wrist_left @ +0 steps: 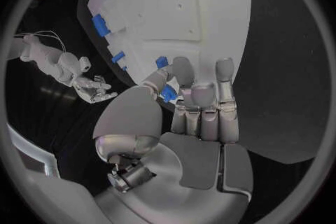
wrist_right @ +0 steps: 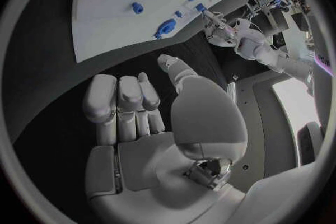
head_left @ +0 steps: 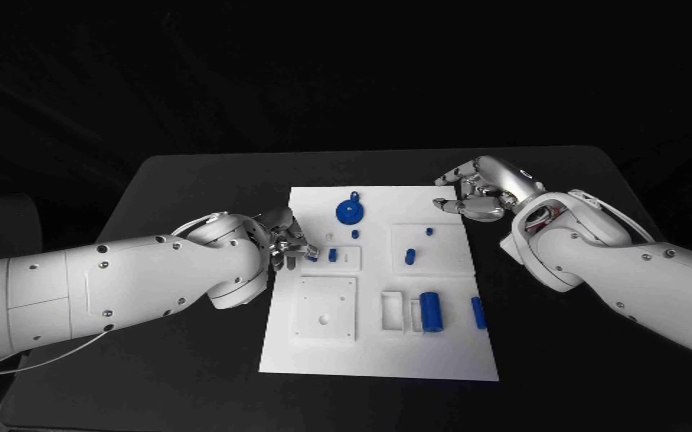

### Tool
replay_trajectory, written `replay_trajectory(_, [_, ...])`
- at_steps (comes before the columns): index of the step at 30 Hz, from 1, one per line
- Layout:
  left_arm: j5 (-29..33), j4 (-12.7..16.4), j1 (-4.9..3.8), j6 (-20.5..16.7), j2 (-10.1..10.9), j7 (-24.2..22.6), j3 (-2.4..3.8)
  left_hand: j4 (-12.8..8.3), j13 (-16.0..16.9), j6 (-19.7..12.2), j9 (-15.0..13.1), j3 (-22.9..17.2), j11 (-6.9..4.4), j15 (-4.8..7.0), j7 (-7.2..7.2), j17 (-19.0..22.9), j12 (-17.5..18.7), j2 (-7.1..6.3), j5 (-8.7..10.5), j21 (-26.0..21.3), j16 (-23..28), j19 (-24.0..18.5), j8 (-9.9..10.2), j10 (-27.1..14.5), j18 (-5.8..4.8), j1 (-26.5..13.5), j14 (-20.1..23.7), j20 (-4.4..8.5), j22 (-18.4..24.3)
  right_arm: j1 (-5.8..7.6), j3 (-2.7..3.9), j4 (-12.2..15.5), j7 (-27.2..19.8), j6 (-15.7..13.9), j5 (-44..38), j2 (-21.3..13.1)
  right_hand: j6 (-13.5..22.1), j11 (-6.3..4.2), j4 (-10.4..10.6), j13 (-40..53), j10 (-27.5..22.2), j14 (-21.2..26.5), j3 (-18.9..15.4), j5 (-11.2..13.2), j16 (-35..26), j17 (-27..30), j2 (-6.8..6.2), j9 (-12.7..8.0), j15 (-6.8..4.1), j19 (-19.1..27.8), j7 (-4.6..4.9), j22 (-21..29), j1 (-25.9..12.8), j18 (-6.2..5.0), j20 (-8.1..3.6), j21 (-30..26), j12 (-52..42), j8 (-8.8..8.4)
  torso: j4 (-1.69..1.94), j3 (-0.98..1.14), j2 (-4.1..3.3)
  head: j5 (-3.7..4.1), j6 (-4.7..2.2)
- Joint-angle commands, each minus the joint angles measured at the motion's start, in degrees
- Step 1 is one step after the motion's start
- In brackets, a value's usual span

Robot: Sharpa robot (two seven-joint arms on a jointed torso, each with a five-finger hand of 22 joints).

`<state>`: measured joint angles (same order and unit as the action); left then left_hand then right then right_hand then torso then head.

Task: Assemble the parts on the task board

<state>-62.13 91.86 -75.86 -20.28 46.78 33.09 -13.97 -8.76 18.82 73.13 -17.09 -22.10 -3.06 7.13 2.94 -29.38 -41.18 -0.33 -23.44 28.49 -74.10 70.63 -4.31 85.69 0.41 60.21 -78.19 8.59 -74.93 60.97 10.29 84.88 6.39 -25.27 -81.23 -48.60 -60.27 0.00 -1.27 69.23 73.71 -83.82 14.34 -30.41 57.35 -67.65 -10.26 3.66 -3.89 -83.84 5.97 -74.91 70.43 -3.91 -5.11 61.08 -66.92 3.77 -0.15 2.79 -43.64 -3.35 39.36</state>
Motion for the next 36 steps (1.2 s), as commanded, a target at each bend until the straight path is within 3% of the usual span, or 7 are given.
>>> replay_trajectory(1, [1.16,0.73,0.07,-6.57,0.33,-0.42,0.03,-1.45,0.14,11.97,-0.29,-1.87,-2.29,0.88,-5.44,-0.28,-0.47,0.38,-0.23,0.29,-0.38,0.19,-0.39,1.09,-0.39,0.8,-1.46,0.18,-1.22,-0.04,0.02,0.1,-0.3,0.56,-0.42,-0.08,-0.37,-0.12,0.0,0.02,-0.06,0.01,0.38,-0.32,-0.31,0.01,0.15,-0.09,-0.16,-2.48,-0.04,-7.96,-0.57,-0.53,0.01,-0.22,0.37,-0.22,0.03,0.08,0.01,-0.06,0.11])
replay_trajectory(12, [1.72,1.82,0.74,-9.51,1.06,-0.02,0.03,-1.43,0.38,12.02,-0.32,-2.05,-2.34,0.9,-5.48,-0.63,-0.67,0.29,-0.31,0.7,-0.67,0.07,-0.41,1.09,-0.29,0.72,-1.51,0.14,-1.21,-0.04,0.02,0.04,-0.22,0.61,-0.42,-0.09,-0.37,-0.12,0.0,0.02,-0.06,0.01,0.38,-0.32,-0.31,0.01,0.15,-0.09,-0.16,-2.48,-0.04,-7.96,-0.57,-0.53,0.01,-0.22,0.37,-0.22,-0.08,0.11,0.05,-0.41,0.2])
replay_trajectory(36, [0.24,0.39,1.47,-4.52,-0.45,1.81,0.01,-1.77,0.75,12.05,-0.59,-2.26,-2.36,0.83,-5.52,-1.2,-1.07,0.26,-0.62,1.23,-1.09,-0.19,-0.65,1.08,-0.24,0.56,-1.52,0.08,-1.19,-0.04,0.02,0.08,-0.22,0.76,-0.42,-0.06,-0.37,-0.12,-0.02,0.04,-0.04,0.02,0.39,-0.47,-0.34,0.02,0.15,-0.09,-0.16,-2.48,-0.04,-7.96,-0.62,-0.53,0.0,-0.26,0.35,-0.23,-0.07,0.03,-0.05,-0.1,0.45])
